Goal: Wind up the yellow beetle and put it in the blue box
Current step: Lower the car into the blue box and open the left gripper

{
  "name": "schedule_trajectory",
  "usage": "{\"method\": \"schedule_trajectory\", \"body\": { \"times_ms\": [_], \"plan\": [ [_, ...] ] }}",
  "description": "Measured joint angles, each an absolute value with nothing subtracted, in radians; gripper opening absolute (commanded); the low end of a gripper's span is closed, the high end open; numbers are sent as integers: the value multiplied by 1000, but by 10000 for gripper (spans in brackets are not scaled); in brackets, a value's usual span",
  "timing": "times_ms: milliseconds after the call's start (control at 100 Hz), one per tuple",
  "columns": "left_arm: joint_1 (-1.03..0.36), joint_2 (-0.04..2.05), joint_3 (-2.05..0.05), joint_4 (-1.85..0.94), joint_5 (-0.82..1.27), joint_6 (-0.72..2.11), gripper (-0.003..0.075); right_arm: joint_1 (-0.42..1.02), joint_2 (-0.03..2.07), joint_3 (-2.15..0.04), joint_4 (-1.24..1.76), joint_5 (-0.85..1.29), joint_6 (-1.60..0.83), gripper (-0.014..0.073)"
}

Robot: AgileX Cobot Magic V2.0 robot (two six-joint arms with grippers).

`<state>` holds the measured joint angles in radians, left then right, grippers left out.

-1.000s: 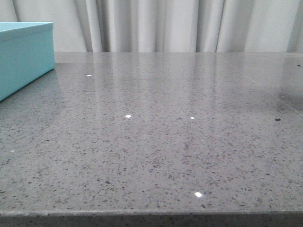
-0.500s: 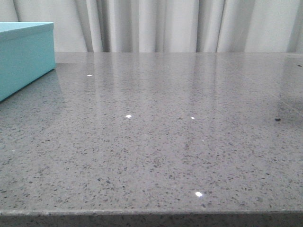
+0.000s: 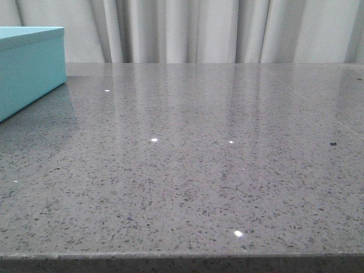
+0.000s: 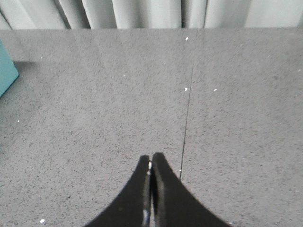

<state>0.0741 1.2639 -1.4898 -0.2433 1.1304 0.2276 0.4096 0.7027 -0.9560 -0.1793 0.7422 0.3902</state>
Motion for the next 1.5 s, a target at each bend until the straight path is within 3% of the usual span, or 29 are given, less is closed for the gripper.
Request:
{"method": "schedule_trajectory", "body": {
  "times_ms": [490, 820, 1070, 1500],
  "plan": [
    [74, 731, -892, -280, 784, 231, -19, 410, 391, -695, -267, 649, 390, -67],
    [74, 410, -581, -287, 713, 231, -19, 410, 227, -525, -271, 605, 389, -67],
    [74, 273, -517, -289, 713, 231, -19, 410, 191, -486, -271, 569, 389, -67],
    [74, 271, -515, -290, 711, 231, -19, 410, 191, -486, -271, 565, 389, -67]
  ]
}}
